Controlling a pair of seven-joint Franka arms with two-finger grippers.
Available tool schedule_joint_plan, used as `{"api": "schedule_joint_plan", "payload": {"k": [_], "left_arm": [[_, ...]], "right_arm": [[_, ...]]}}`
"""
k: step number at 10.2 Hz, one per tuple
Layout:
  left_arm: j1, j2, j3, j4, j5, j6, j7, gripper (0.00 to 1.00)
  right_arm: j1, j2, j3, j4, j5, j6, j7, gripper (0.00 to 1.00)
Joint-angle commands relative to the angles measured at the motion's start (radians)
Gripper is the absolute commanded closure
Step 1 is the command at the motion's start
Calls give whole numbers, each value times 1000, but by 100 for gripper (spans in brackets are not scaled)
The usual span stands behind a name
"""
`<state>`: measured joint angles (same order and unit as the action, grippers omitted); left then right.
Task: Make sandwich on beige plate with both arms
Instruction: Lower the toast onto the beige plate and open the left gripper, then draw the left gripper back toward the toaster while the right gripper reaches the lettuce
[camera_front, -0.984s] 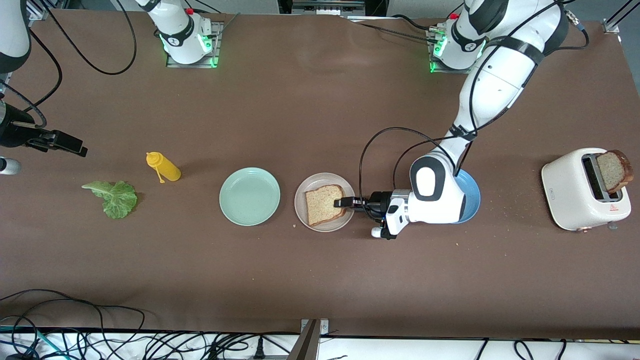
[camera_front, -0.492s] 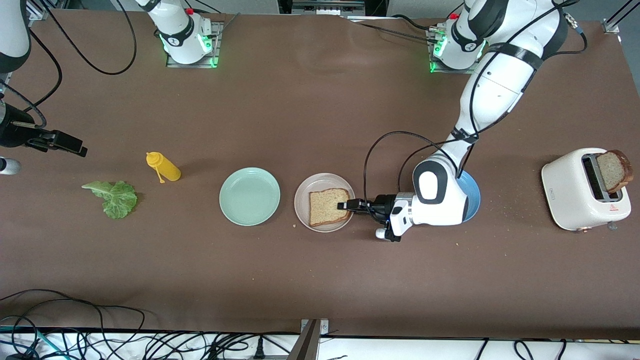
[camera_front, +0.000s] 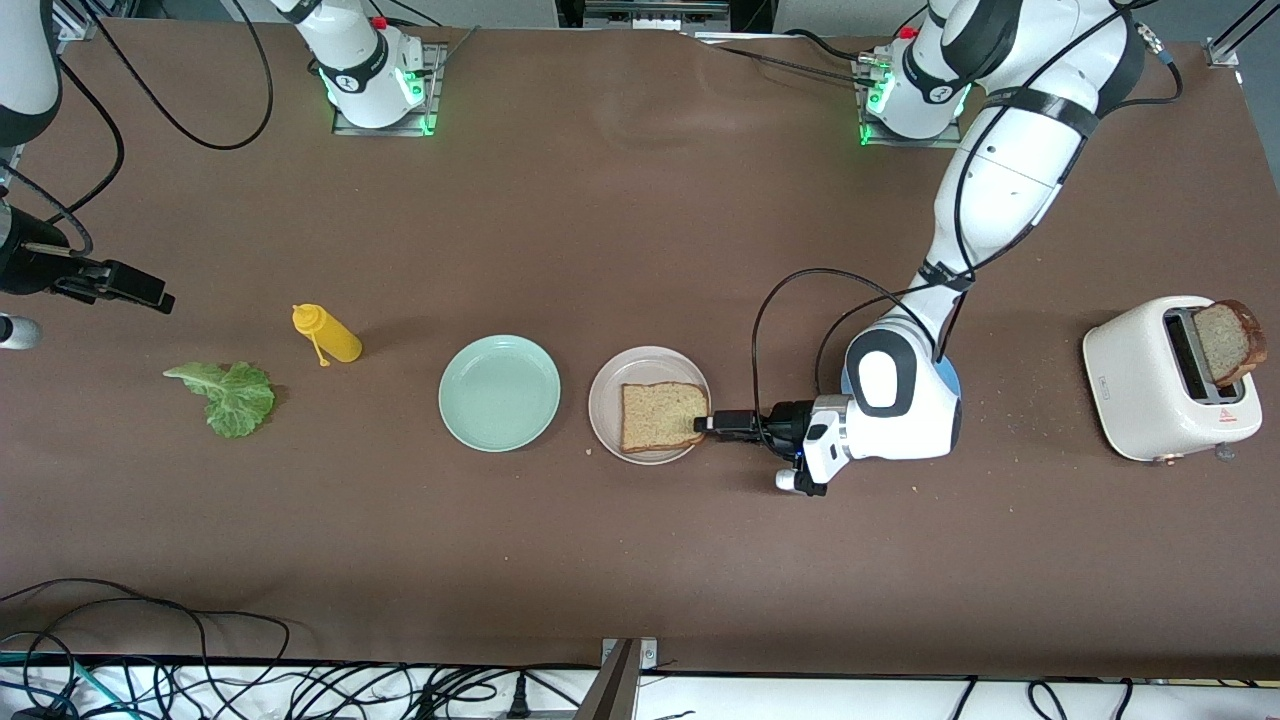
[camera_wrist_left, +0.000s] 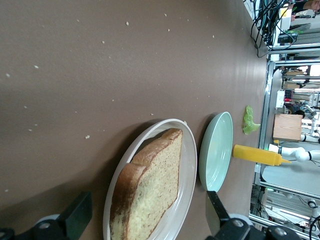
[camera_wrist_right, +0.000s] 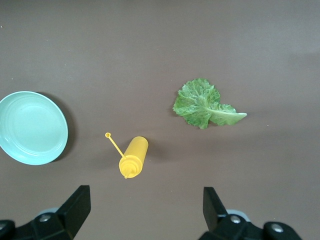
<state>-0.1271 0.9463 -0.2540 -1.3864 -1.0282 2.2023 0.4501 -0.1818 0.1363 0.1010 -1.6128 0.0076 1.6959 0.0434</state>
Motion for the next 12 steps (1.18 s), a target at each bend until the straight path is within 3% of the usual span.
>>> {"api": "schedule_joint_plan", "payload": {"k": [1,3,5,7,12], "left_arm": [[12,-40,1,-3,69,-18,-82,0],[17,-67,16,-5,100,-19,-111,0],[53,-110,24,-3,230,-59,-236,0],[99,-147,24,-6,368,-68,-336,0],[237,-273,27,-5,707,-191,-510,0]], "right_arm": [[-5,2,2,-2,-11,-13,6,0],[-8,32,2,-1,-12,1,6,0],[-10,61,0,-1,-26,16,4,0],[-19,113,-1,-1,-105,68,-10,0],[-57,282,-3,1,-135,244,-45,0]]}}
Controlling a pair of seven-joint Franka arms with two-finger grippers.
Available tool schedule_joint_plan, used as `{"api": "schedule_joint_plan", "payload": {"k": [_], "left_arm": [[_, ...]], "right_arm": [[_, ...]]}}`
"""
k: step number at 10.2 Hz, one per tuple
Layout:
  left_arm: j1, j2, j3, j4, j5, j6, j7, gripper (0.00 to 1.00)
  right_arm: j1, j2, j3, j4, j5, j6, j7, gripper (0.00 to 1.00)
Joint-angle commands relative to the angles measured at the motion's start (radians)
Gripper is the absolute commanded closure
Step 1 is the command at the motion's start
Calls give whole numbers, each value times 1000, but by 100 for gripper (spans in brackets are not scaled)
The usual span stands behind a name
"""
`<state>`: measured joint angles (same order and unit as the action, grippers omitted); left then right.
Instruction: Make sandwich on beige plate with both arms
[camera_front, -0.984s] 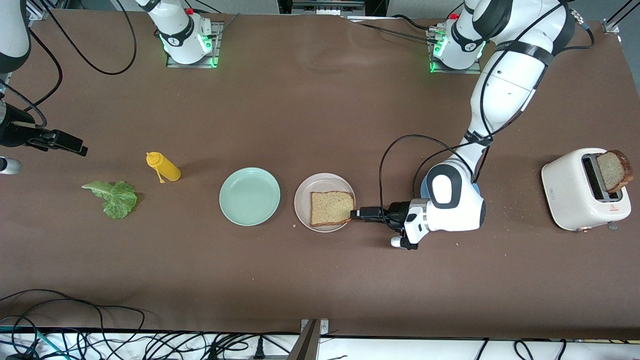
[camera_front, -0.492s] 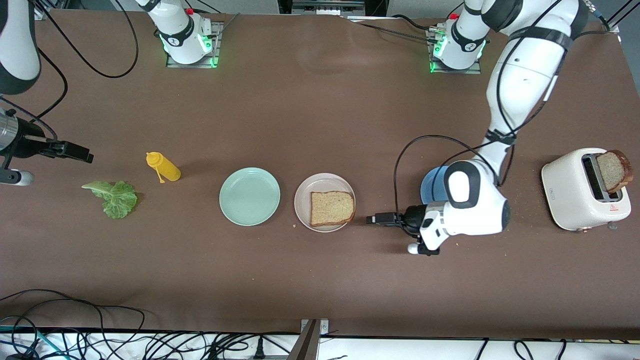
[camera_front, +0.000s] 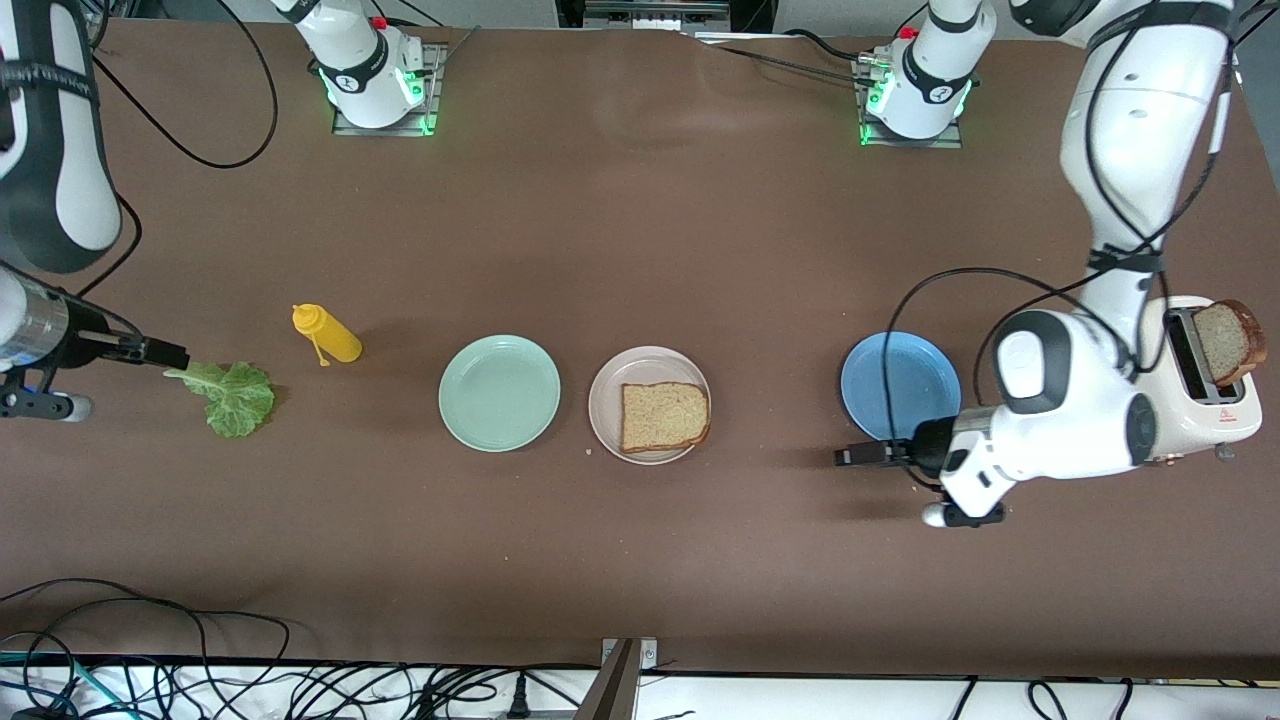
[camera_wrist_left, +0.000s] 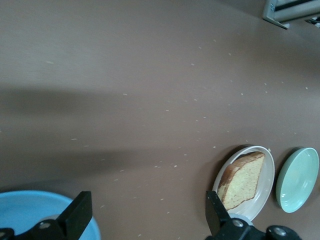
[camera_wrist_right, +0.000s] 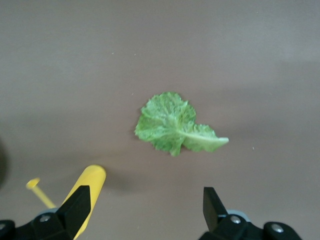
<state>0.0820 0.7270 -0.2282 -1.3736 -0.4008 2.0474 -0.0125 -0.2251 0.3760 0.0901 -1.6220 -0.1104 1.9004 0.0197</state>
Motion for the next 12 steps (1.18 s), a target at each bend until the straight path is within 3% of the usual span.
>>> {"api": "schedule_joint_plan", "payload": {"k": [1,5,12], "left_arm": [[54,-72,6,-21,142,-53,-56,0],[140,-165,29,-18,376,-165,-63,0],[165,-305,-12,-15,476,-386,-58,0]], "right_arm": [[-17,79,8,10,-21,75,-21,0],[-48,227,8,10,-71,265,-38,0],[-73,334,0,7,-72,269,-53,0]]}}
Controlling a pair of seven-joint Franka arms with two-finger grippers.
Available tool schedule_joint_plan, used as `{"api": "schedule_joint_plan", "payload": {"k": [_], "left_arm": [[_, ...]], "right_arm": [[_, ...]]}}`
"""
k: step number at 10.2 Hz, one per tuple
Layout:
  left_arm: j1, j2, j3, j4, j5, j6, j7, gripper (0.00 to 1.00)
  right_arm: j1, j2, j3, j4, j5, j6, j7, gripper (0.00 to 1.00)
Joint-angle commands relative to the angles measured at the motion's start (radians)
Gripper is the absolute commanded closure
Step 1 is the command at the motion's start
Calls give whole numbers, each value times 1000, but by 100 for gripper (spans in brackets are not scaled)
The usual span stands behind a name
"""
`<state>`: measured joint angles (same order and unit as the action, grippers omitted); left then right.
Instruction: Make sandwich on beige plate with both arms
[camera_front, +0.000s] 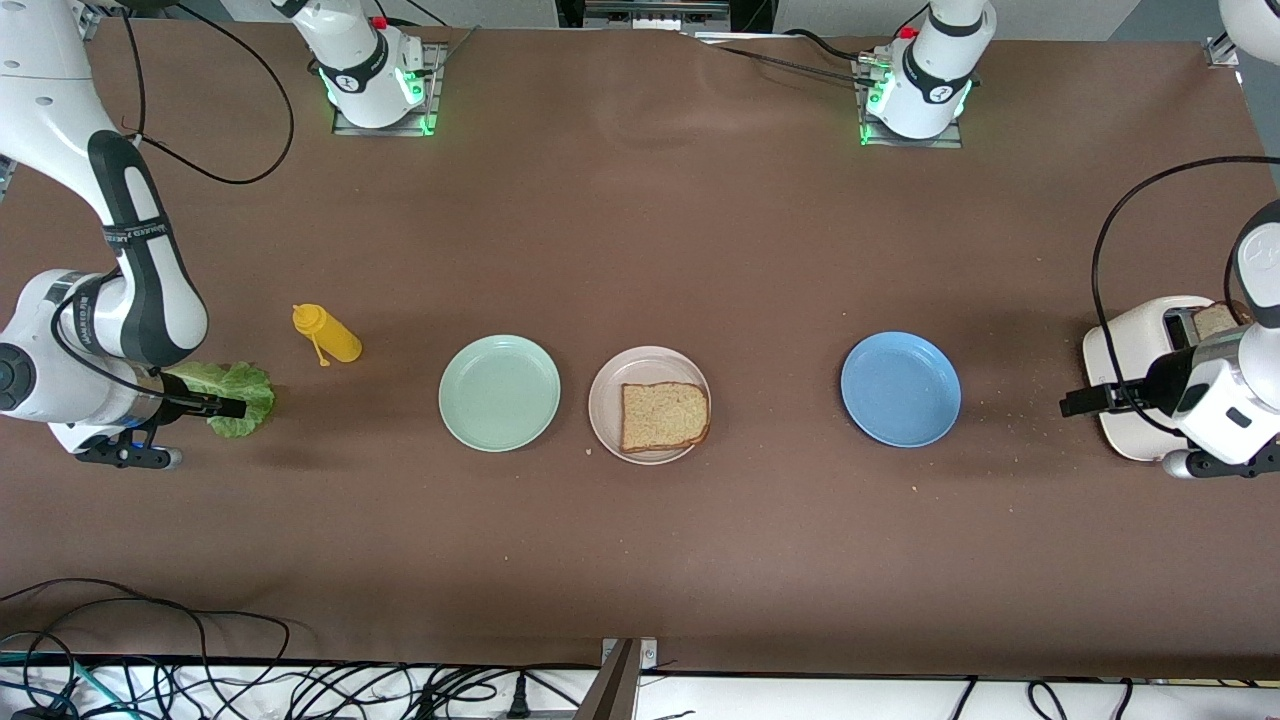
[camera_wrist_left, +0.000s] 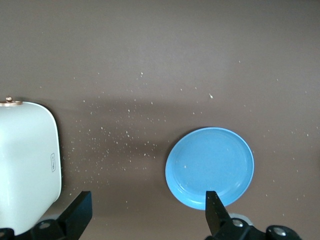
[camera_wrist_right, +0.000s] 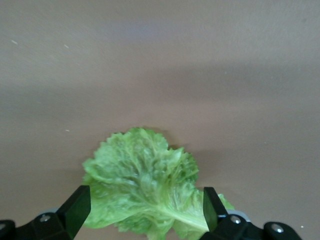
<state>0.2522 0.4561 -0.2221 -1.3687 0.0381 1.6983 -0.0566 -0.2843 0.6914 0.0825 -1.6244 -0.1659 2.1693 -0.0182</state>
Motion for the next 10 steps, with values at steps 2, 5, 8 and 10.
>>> {"api": "schedule_joint_plan", "payload": {"k": [2,5,8,10], "left_arm": [[-5,-40,-46,-10,39,-65,-5,0],[-18,-39,-56,-6,40,-65,-8,0],[-33,-39,-54,-7,115,-66,-8,0],[-37,-40,-51,-6,124,-74,-5,0]], "right_arm": [[-13,34,8,9,-15,-2,-17,0],[-13,48,8,6,-15,-12,-22,51],[-12,54,8,8,-7,-26,-8,100],[-12,59,10,9,-4,-25,-2,100]]}}
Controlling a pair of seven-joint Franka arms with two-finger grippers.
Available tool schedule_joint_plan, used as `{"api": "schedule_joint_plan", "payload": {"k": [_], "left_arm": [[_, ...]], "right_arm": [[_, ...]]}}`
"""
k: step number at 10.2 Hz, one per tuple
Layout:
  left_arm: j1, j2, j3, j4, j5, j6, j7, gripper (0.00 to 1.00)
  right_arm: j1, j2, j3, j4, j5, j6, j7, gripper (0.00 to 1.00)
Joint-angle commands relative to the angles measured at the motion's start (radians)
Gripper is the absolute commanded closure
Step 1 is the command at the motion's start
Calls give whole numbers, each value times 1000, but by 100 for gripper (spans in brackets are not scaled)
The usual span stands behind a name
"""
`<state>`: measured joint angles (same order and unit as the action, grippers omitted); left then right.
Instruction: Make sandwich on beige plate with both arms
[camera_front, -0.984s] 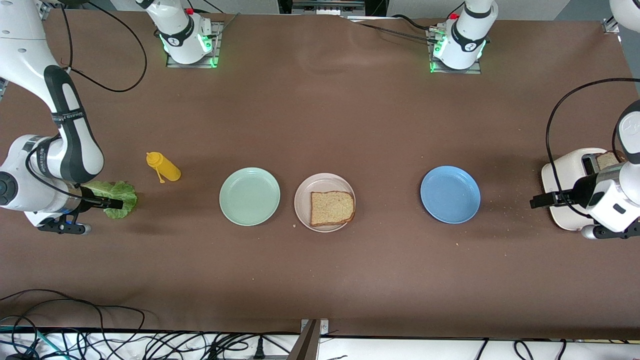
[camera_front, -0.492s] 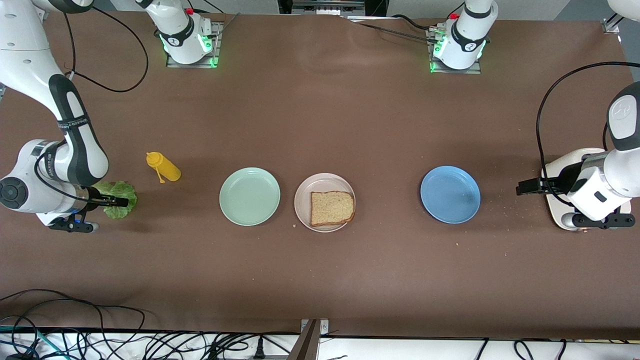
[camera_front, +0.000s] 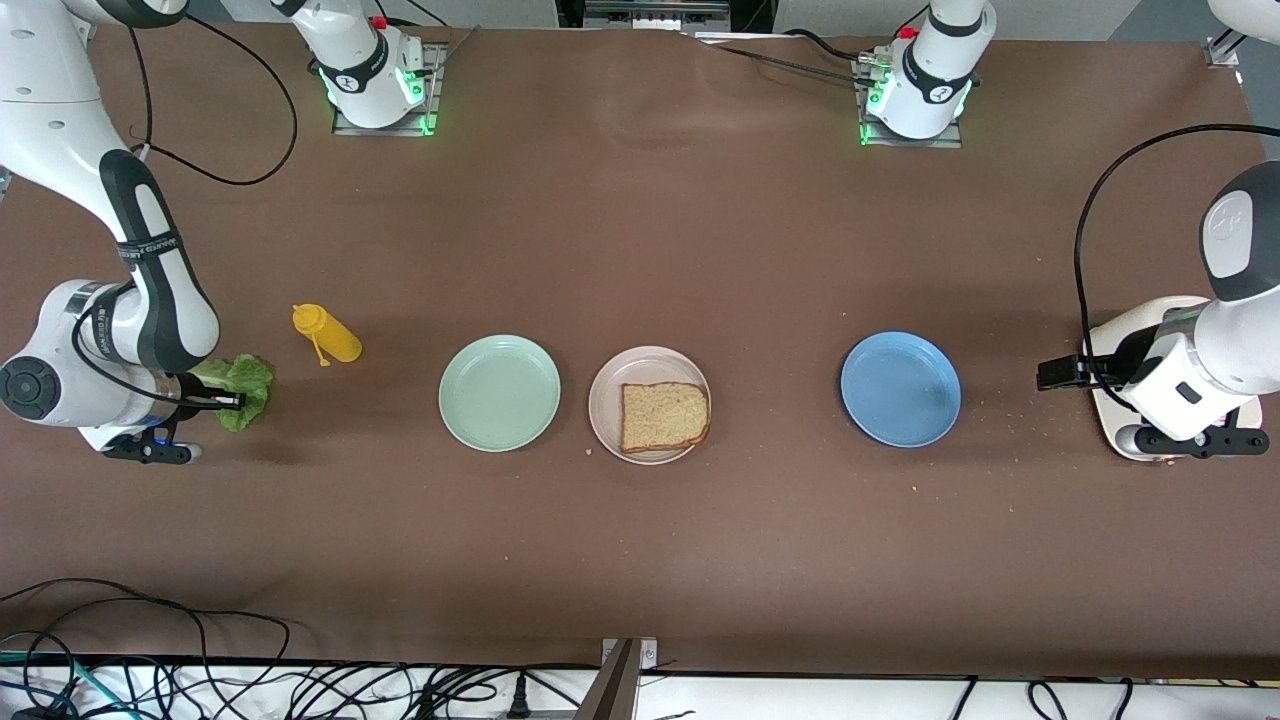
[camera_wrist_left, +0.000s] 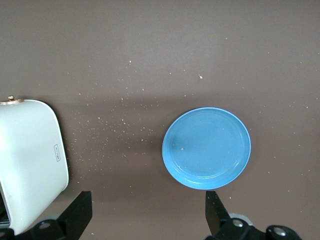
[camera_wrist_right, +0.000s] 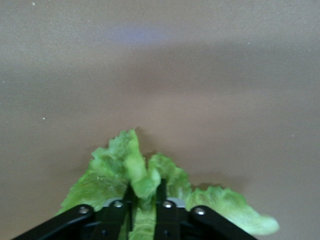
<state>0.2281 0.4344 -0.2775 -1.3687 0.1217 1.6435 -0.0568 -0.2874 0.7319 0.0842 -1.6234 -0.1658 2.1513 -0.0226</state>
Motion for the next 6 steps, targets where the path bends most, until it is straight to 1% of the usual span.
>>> {"api": "schedule_joint_plan", "payload": {"k": [1,2,4,5,6], "left_arm": [[-21,-19,-2,-6,83,-19,-8,0],[-27,-19,1,-6,88,-19,-8,0],[-17,-19,0,-4,1,-28,-5,0],[-13,-23,0,6,-37,-36,-2,0],[-25,-23,3,37,-54,-45,30,0]], "right_arm": [[-7,18,8,8,-4,-8,3,100],[-7,18,8,10,-4,-8,3,100],[7,-14,12,16,-14,-19,-2,100],[19,-37,14,57,-15,-80,-3,100],[23,-45,16,138,-9,-188,-10,100]]}}
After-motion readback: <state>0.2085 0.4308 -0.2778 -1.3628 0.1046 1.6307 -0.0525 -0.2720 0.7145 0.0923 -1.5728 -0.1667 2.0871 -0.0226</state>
